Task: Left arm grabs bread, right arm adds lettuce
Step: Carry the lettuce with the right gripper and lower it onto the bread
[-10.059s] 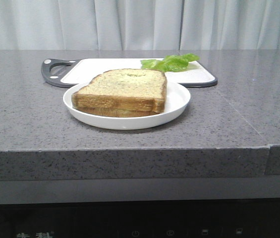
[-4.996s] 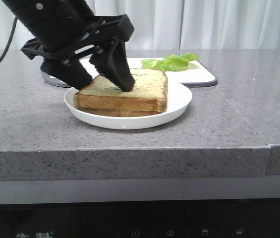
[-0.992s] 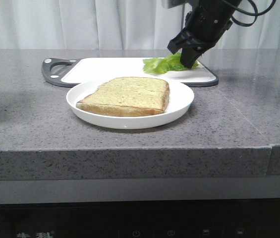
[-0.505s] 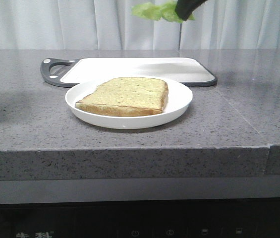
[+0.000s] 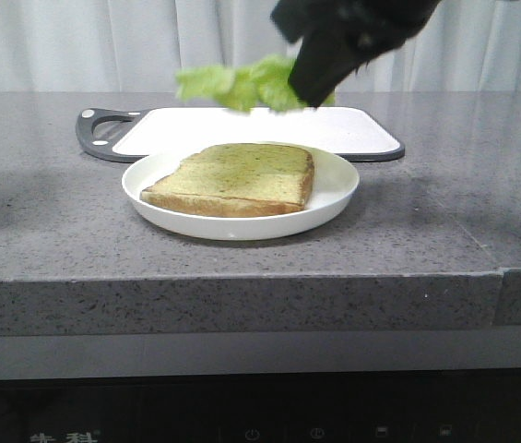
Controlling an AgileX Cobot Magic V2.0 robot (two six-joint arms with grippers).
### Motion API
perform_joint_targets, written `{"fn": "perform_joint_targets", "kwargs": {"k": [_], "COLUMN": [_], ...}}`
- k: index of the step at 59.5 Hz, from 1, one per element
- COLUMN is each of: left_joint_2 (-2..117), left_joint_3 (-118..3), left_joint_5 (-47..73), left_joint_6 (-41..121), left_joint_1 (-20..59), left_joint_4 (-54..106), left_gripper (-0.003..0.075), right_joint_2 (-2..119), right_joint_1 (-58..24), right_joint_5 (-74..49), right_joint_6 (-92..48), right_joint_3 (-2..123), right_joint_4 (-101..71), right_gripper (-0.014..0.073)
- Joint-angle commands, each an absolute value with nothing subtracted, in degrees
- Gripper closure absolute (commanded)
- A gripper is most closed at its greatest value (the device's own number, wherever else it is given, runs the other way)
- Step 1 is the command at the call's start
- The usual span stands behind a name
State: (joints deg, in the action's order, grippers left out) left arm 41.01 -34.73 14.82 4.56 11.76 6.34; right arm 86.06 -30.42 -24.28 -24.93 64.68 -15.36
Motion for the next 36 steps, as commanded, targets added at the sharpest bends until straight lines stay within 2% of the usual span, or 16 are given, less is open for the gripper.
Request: {"fn": "perform_joint_targets", "kwargs": {"k": [1,16,21,27,36], "left_joint_2": [40.8,40.8,40.8,40.8,40.8], "left_joint_3": [-36.4,-36.4,-36.4,-36.4,-36.4], "left_joint_5": [9.8,9.8,9.8,9.8,9.8], "left_joint_6": [4.4,4.4,4.4,4.4,4.4], "left_joint_1": [11.6,11.6,11.6,11.6,11.6], "left_joint_4": [6.5,6.5,6.5,6.5,6.5], "left_gripper": [0.0741,0.0741,0.0741,0.0741,0.0741], "right_joint_2": [84.6,88.8,89.6,89.5,89.2], "right_joint_1": [-31.0,-30.9,-30.9,-30.9,-30.9], "right_joint_5": [-19.1,-18.6,-19.1,-19.1,-19.0], "right_joint_6": [-25.3,-25.3,-25.3,-25.3,-25.3], "right_joint_3": [65.5,65.5,65.5,65.5,65.5], "right_joint_4": [-15.9,-15.9,-15.9,-15.9,-15.9], "right_gripper": [0.0654,0.0652,0.0622,0.0524,0.0301]}}
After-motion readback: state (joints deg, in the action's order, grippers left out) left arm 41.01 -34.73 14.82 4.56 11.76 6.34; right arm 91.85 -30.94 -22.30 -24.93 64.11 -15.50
